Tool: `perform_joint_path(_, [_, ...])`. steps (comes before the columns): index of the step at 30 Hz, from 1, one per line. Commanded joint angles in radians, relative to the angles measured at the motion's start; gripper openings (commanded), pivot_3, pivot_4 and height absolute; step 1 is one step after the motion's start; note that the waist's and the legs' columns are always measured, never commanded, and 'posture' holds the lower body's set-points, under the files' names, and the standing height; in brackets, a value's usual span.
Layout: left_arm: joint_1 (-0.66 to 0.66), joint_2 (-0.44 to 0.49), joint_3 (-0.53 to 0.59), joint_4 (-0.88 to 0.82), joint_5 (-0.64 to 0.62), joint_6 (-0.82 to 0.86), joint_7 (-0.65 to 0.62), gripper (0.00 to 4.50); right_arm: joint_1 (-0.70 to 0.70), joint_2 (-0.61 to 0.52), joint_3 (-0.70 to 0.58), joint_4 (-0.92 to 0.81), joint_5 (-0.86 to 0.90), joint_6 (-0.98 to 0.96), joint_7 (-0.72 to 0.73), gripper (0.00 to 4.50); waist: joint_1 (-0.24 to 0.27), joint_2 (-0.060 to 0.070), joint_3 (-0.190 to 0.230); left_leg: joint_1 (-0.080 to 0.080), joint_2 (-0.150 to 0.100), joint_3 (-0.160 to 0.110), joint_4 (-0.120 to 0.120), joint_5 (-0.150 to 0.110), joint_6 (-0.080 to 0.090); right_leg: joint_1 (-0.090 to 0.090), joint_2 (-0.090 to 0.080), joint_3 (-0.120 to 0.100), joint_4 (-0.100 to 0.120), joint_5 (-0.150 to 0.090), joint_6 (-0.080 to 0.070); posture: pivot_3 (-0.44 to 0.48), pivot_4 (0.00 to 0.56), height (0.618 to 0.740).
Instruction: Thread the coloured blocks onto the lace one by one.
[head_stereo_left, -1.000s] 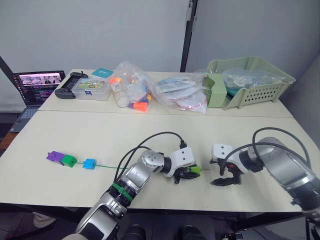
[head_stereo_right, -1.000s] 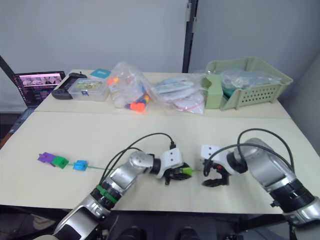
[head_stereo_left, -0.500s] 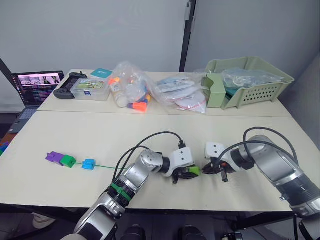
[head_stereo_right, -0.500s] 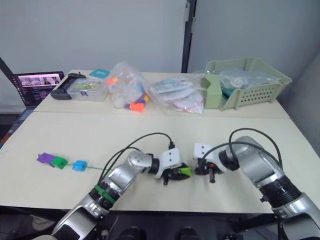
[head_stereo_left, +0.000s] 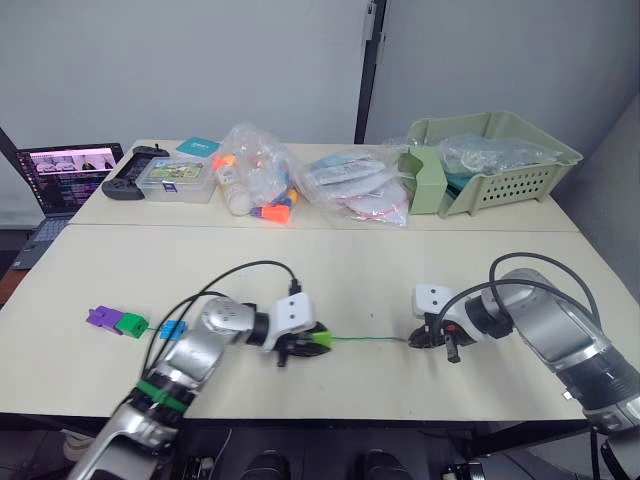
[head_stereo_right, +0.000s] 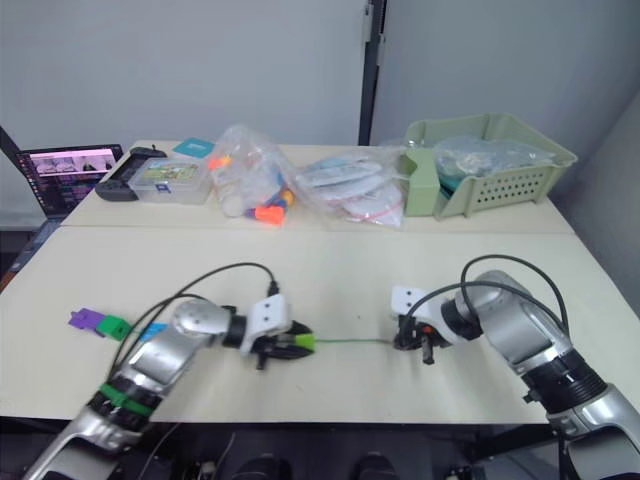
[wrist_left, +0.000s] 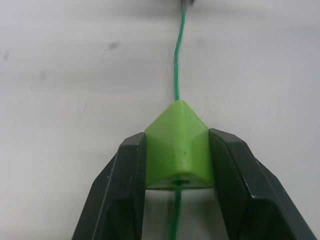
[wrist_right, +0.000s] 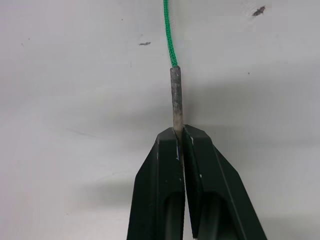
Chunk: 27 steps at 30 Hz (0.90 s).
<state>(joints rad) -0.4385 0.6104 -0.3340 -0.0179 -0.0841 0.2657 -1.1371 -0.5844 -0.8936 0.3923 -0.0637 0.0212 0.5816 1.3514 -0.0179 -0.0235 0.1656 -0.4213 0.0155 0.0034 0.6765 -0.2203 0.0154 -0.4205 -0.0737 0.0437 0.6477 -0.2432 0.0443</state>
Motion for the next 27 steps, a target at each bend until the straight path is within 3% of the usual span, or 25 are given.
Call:
perform_joint_path(1, [0.082,0.147,0.044,-0.081,0.027,0.009,-0.041,1.38,-0.022,-0.009,-0.006,-0.012,0.001,0.007,0.014,0.0,-0.002,0.0,0.0,0.0,0.001,0.0,-0.001,0.0,0.0,0.0,0.0,0.0,0.0,0.0,0.0,0.0,0.15,0.74])
perform_joint_path(6, [0.214,0.364,0.174,-0.097,0.029,-0.054,-0.058,1.38,-0.035,0.005,-0.001,0.002,0.002,0.001,0.016,0.0,-0.009,0.0,0.0,0.003,0.002,0.0,-0.004,0.0,0.0,0.0,0.0,0.0,0.0,-0.002,-0.003,0.0,0.15,0.74])
perform_joint_path(12, [0.271,0.493,0.277,0.027,0.042,-0.172,-0.053,1.38,-0.04,0.019,0.011,0.009,0.002,-0.013,0.028,0.0,-0.005,0.0,0.0,0.006,0.002,0.006,-0.007,0.0,0.0,0.0,0.0,0.0,0.0,-0.003,-0.004,0.0,0.15,0.74])
perform_joint_path(17, [0.268,0.531,0.295,0.112,0.055,-0.235,-0.043,1.38,-0.048,0.026,0.016,0.026,-0.002,-0.036,0.03,0.0,-0.003,0.001,0.0,0.006,0.002,0.007,-0.008,0.0,0.0,-0.001,0.0,0.0,0.0,-0.003,-0.004,0.0,0.15,0.74])
perform_joint_path(19, [0.268,0.524,0.319,0.118,0.026,-0.225,-0.044,2.43,-0.055,0.031,0.019,0.037,-0.005,-0.046,0.032,0.0,-0.003,0.001,0.0,0.006,0.002,0.008,-0.008,0.0,0.0,-0.001,-0.001,0.0,0.0,-0.003,-0.004,0.0,0.15,0.74])
perform_joint_path(25, [0.308,0.525,0.396,0.094,-0.018,-0.205,-0.04,4.37,-0.067,0.042,0.023,0.066,-0.01,-0.074,0.041,0.0,-0.004,0.001,0.0,0.006,0.003,0.009,-0.008,0.0,0.0,-0.002,0.0,0.0,0.0,-0.003,-0.004,0.0,0.15,0.74])
perform_joint_path(27, [0.319,0.522,0.452,0.074,-0.057,-0.179,-0.034,4.44,-0.071,0.045,0.023,0.076,-0.011,-0.082,0.044,0.0,-0.003,0.0,0.0,0.006,0.003,0.009,-0.009,0.0,0.0,-0.002,-0.001,0.0,0.0,-0.003,-0.004,0.0,0.15,0.74])
